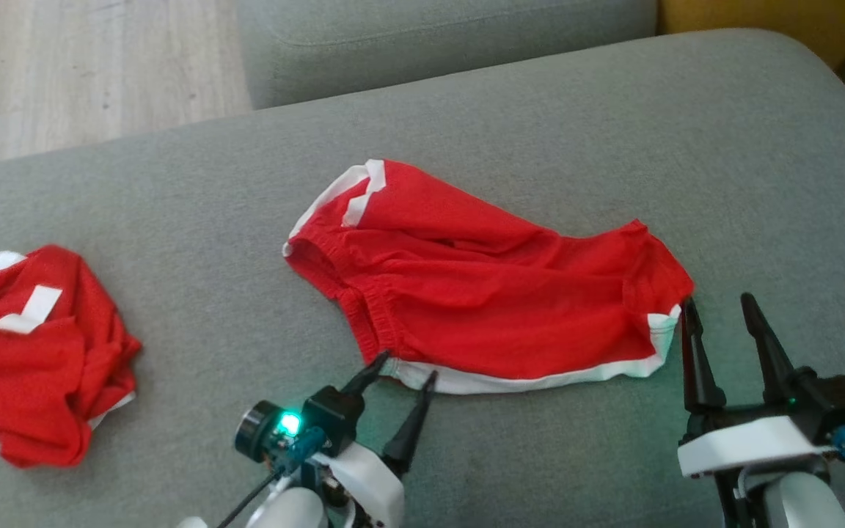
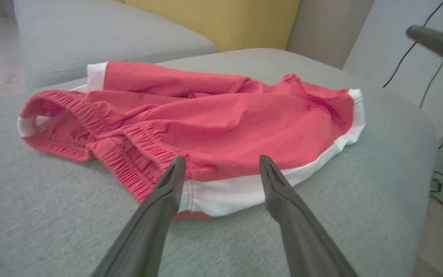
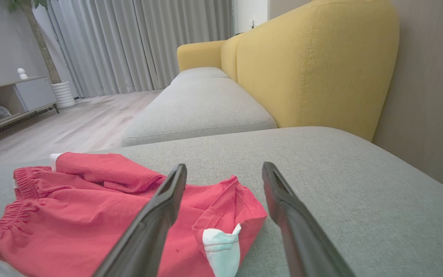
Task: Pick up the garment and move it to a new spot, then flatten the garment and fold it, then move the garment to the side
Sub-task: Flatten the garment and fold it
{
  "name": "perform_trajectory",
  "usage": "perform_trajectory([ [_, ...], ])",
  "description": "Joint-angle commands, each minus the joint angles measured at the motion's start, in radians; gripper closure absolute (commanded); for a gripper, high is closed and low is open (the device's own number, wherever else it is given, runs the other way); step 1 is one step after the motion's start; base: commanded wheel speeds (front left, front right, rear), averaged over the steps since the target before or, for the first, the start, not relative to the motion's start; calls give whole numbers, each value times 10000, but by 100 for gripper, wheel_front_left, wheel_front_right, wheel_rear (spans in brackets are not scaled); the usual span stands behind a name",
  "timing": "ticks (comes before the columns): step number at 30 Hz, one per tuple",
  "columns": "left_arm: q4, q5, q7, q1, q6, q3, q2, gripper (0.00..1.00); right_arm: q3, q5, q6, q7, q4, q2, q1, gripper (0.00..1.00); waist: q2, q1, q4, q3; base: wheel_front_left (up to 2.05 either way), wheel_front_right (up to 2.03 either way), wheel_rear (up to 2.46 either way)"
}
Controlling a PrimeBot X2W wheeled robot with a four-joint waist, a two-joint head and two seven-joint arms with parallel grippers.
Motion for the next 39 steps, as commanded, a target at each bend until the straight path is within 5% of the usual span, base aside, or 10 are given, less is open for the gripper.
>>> perform_trajectory([
  [1, -219, 117, 3, -452, 119, 306, 134, 0, 236, 91, -7, -112, -360, -55, -398, 0, 0, 0, -88, 67, 0, 0, 0],
  [6, 205, 274, 166, -686, 671, 498, 255, 0, 269, 185, -7, -112, -369, -55, -449, 0, 0, 0, -287, 203, 0, 0, 0],
  [23, 611, 135, 132, -1002, 866, 540, 450, 0, 350, 363, -7, -112, -433, -55, -554, 0, 0, 0, -646, 524, 0, 0, 0],
  [24, 608, 126, 117, -1014, 852, 523, 453, 26, 336, 369, -7, -112, -429, -55, -554, 0, 0, 0, -645, 530, 0, 0, 0],
  [25, 603, 115, 102, -1025, 820, 498, 455, 93, 321, 374, -7, -112, -420, -55, -552, 0, 0, 0, -641, 530, 0, 0, 0],
  [26, 590, 104, 76, -1033, 786, 474, 461, 100, 308, 374, -7, -112, -404, -55, -550, 0, 0, 0, -637, 530, 0, 0, 0],
  [39, -148, 5, -720, -956, 1185, 615, 501, 100, 128, -812, -7, -108, 326, -55, -517, 0, 0, 0, -256, 222, 0, 0, 0],
])
